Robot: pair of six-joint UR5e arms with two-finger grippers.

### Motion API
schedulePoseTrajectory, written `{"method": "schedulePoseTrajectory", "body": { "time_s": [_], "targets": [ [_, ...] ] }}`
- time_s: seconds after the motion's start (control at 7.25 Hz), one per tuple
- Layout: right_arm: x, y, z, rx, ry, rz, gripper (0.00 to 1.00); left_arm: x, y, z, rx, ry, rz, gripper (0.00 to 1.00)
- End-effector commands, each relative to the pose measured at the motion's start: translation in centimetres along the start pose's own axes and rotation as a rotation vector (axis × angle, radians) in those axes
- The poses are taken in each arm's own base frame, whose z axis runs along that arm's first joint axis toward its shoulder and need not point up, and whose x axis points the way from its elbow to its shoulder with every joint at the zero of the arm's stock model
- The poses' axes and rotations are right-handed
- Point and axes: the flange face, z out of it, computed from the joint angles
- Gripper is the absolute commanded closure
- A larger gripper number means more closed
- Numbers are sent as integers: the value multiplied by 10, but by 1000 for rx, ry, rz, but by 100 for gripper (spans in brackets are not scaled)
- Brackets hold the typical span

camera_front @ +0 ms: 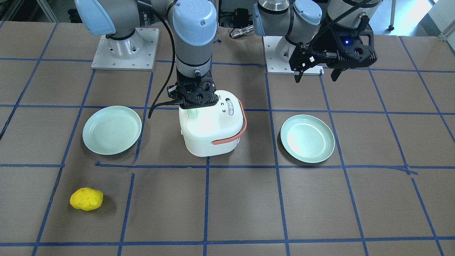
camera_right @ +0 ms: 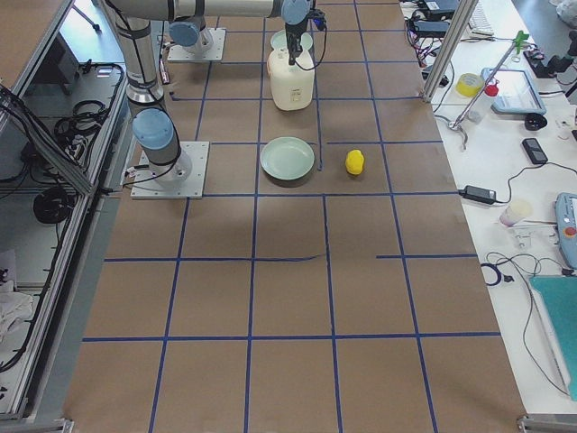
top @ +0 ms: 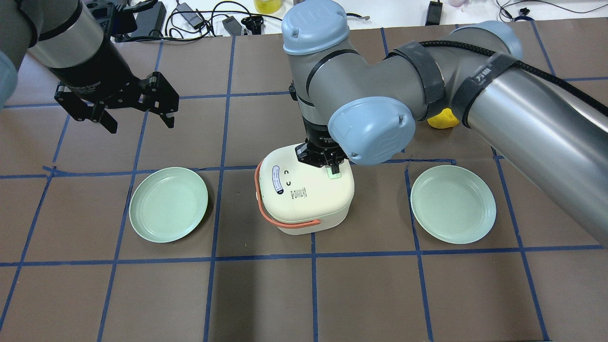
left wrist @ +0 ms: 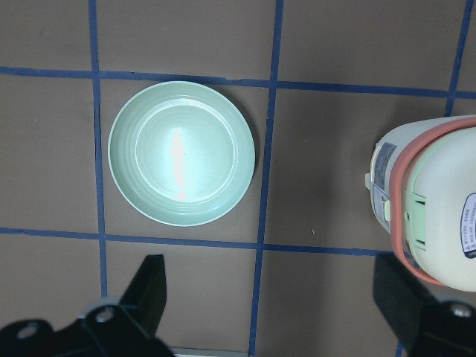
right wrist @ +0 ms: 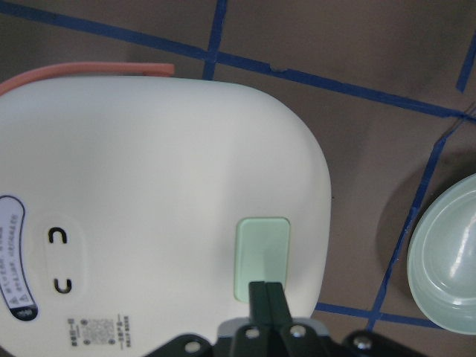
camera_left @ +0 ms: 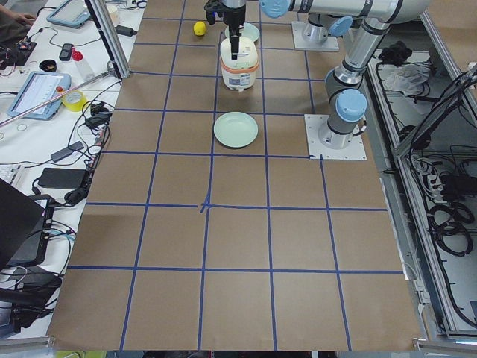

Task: Press rice cooker button
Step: 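Lower the right gripper and press the pale green lid button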

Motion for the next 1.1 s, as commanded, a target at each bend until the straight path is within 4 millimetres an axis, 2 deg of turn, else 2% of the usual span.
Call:
{"method": "schedulePoseTrajectory", "body": {
  "time_s": [0.0,0.28,0.55,0.69,0.83,0.97],
  "targets": [
    [1,2,14,-5,-1,3,100,0,0,0,0,0,0,0],
    [0,2,21,1,-7,5,100,0,0,0,0,0,0,0],
    [-1,0,18,21,-9,6,100,0,0,0,0,0,-1,0],
    [5,-1,3,38,-1,13,100,0,0,0,0,0,0,0],
    [12,17,-23,34,3,18,53,0,0,0,0,0,0,0],
    [23,29,-46,57,27,22,1,0,0,0,0,0,-1,0]
  ]
}}
